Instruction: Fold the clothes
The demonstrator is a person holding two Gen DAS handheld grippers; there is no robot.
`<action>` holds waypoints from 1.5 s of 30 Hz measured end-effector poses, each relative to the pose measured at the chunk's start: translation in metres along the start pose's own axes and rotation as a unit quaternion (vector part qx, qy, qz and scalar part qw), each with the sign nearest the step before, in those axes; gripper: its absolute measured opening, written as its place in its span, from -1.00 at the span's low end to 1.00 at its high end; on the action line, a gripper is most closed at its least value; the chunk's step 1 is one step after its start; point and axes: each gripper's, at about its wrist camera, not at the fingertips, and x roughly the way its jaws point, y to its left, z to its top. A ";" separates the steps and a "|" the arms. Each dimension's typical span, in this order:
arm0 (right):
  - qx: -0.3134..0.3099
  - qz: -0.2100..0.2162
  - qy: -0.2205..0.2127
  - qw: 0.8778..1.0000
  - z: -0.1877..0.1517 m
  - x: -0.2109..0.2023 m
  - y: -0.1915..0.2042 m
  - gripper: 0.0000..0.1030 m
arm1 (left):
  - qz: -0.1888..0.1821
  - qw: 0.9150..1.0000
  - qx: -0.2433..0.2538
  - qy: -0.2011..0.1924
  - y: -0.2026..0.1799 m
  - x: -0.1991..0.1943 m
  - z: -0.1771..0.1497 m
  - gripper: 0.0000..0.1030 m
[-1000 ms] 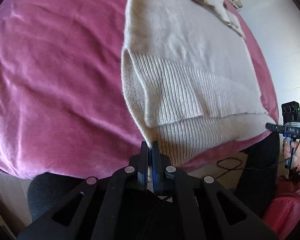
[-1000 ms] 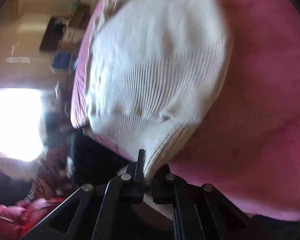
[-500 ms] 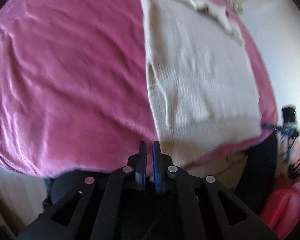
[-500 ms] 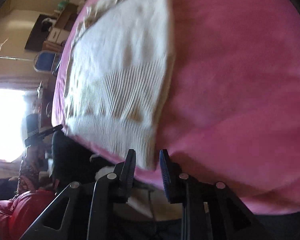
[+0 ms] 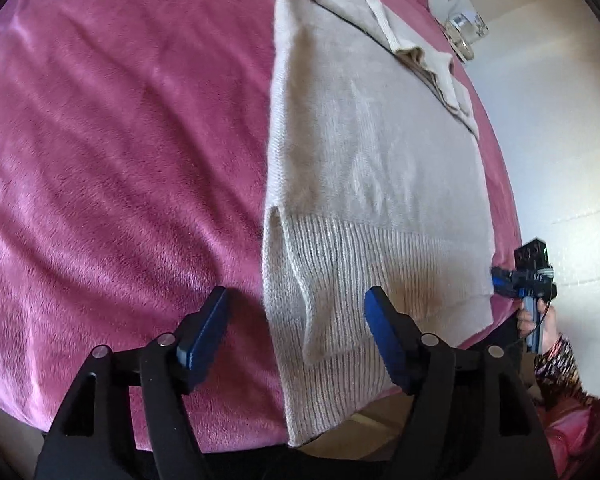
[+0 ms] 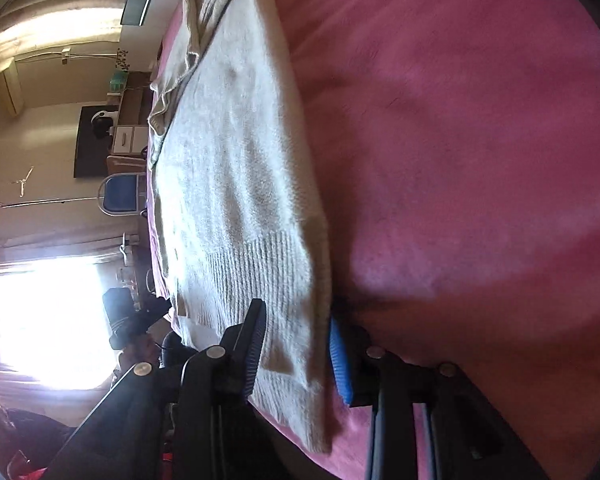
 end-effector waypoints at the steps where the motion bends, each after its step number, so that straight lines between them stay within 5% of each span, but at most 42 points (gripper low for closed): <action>1: 0.000 0.001 0.003 1.000 0.001 -0.001 0.001 -0.41 | 0.003 1.000 0.007 0.003 0.000 0.000 0.000 0.42; 6: -0.013 -0.007 0.003 1.000 0.004 -0.006 0.007 -0.41 | 0.015 0.999 0.046 0.009 -0.008 0.006 -0.005 0.63; 11: -0.018 -0.002 -0.008 1.000 0.000 -0.017 0.005 -0.41 | 0.040 0.996 0.074 0.024 -0.017 0.010 -0.002 0.64; 19: -0.024 0.003 -0.017 1.000 -0.002 -0.019 0.005 -0.40 | 0.009 0.999 0.031 0.017 -0.015 0.011 0.000 0.62; 24: -0.034 0.006 -0.022 0.999 -0.003 -0.018 0.008 -0.40 | 0.035 0.997 0.066 0.009 -0.029 0.013 -0.009 -0.04; 27: -0.041 0.008 -0.027 0.999 -0.004 -0.017 0.012 -0.40 | 0.013 0.999 0.047 0.005 -0.024 0.014 -0.012 -0.45; 37: -0.068 -0.005 -0.052 0.996 -0.012 -0.016 0.023 -0.42 | 0.007 1.000 0.018 0.016 -0.020 0.025 -0.010 -0.52; 40: -0.062 -0.033 -0.052 0.996 -0.012 -0.017 0.019 -0.88 | 0.012 1.000 0.017 0.016 -0.020 0.025 -0.010 -0.54; 42: -0.048 -0.030 -0.052 0.997 -0.013 -0.020 0.016 -0.91 | 0.016 1.000 0.018 0.015 -0.021 0.024 -0.011 -0.84; 45: -0.035 -0.024 -0.058 0.997 -0.016 -0.027 0.018 -0.92 | 0.010 1.000 0.015 0.007 -0.023 0.022 -0.012 -0.89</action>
